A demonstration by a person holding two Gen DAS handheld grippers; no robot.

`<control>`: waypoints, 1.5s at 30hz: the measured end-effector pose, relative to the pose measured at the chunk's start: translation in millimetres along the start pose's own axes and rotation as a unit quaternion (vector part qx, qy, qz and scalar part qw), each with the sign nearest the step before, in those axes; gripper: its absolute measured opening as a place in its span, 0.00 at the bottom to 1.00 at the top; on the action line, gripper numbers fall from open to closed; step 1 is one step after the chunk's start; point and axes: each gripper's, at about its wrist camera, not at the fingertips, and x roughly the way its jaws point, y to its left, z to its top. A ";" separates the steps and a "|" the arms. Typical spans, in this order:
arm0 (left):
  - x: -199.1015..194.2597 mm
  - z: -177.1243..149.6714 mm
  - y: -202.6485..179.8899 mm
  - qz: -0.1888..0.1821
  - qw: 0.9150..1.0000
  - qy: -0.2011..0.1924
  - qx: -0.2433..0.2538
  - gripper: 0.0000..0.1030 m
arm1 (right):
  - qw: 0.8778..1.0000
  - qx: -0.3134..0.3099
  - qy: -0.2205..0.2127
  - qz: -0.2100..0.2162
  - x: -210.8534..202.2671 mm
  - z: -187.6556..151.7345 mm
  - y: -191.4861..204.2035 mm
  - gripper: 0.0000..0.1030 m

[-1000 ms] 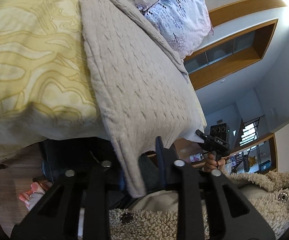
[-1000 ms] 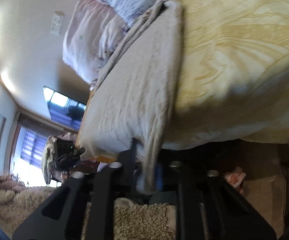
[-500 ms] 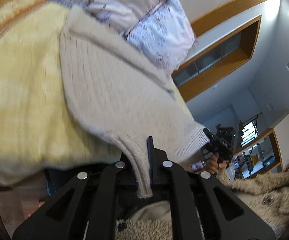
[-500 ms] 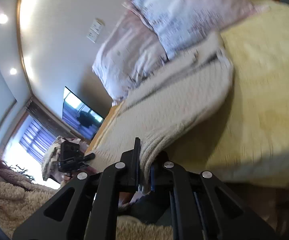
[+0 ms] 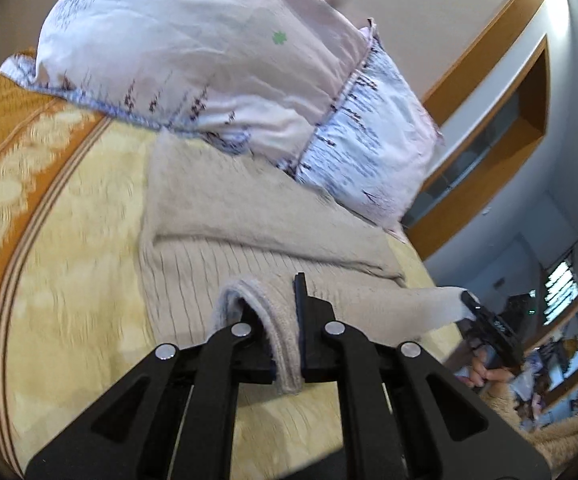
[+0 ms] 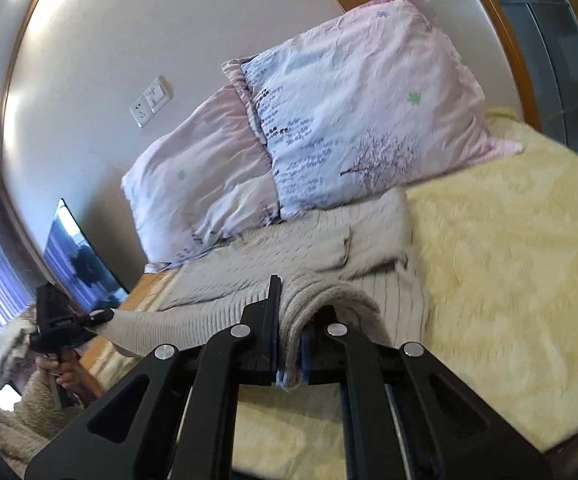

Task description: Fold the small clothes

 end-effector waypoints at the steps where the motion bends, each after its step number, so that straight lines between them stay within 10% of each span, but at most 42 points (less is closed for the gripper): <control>1: 3.4 4.1 -0.3 0.004 1.000 0.000 0.000 0.06 | 1.000 -0.002 -0.001 -0.007 4.3 3.8 0.1 0.07; 21: 42.5 102.4 -12.6 0.027 0.998 -0.047 0.018 0.06 | 0.998 -0.002 -0.055 -0.030 56.8 72.9 1.8 0.07; 45: 172.2 125.0 82.9 0.069 0.990 0.035 -0.119 0.09 | 0.980 0.113 0.095 -0.130 211.7 70.7 -79.0 0.09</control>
